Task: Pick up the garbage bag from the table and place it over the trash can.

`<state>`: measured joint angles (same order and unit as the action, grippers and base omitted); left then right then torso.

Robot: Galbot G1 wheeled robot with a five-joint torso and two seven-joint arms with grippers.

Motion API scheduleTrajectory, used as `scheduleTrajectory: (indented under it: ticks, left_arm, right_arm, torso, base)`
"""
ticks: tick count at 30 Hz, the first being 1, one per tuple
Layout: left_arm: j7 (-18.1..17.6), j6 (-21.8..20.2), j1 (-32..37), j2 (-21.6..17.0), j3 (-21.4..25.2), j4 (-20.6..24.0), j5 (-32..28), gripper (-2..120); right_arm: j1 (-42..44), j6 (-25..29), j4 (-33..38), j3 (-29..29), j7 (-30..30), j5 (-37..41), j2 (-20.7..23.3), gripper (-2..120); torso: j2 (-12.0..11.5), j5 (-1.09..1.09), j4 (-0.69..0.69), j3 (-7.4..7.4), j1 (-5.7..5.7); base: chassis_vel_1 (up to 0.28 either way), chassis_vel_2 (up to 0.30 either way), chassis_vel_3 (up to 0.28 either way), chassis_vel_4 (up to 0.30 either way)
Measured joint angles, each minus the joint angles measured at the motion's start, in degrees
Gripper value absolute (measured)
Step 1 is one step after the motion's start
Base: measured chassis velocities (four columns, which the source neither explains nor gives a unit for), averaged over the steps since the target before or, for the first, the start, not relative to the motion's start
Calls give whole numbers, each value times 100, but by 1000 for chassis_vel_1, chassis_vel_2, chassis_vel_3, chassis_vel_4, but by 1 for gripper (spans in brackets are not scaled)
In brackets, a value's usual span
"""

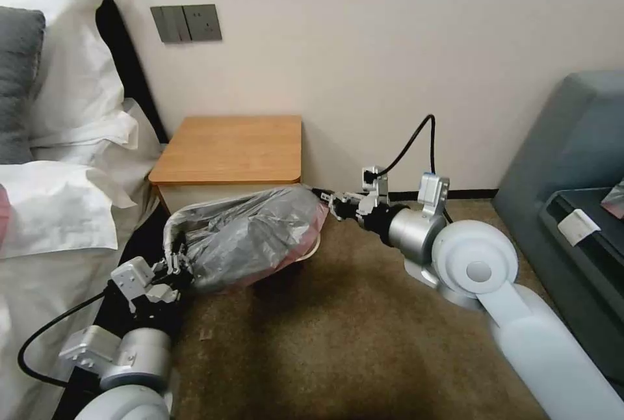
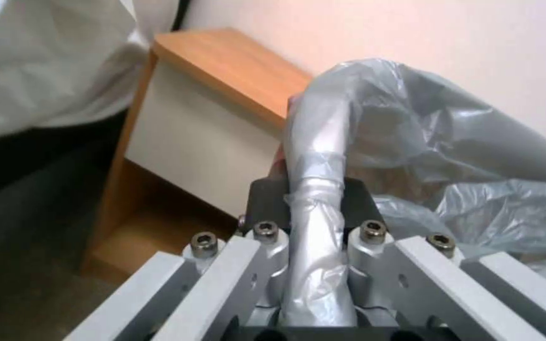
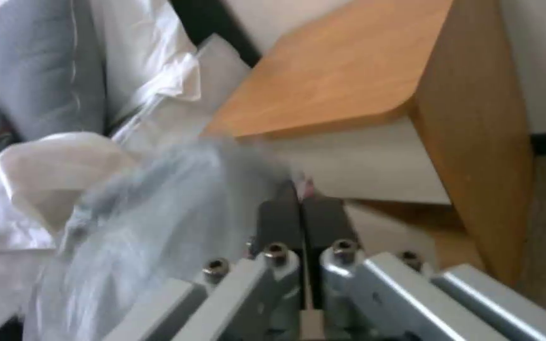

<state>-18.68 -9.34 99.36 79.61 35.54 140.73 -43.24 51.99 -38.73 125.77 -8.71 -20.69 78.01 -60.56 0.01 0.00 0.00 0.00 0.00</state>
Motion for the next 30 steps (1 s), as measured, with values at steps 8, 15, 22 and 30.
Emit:
scheduleTrajectory:
  ticks: [8,15,22,30]
  left_arm:
    - [-15,-39,-120,1,23,-44,-119,7]
    - [-48,-79,-130,7,56,-74,-194,7]
    - [-123,-133,-123,9,71,-37,-421,7]
    - [-149,-182,-106,11,54,28,-546,7]
  right_arm:
    - [495,24,327,-368,166,62,-57,32]
    - [999,120,893,-1006,-328,594,-196,60]
    - [1311,416,1006,-1399,-507,1621,-416,82]
    - [1261,889,747,-1356,-852,2999,-966,100]
  torso:
    - [0,0,0,0,0]
    - [0,0,0,0,0]
    - [0,0,0,0,0]
    - [0,1,1,0,0]
  base:
    - [0,0,0,0]
    - [0,0,0,0]
    - [0,0,0,0]
    - [0,0,0,0]
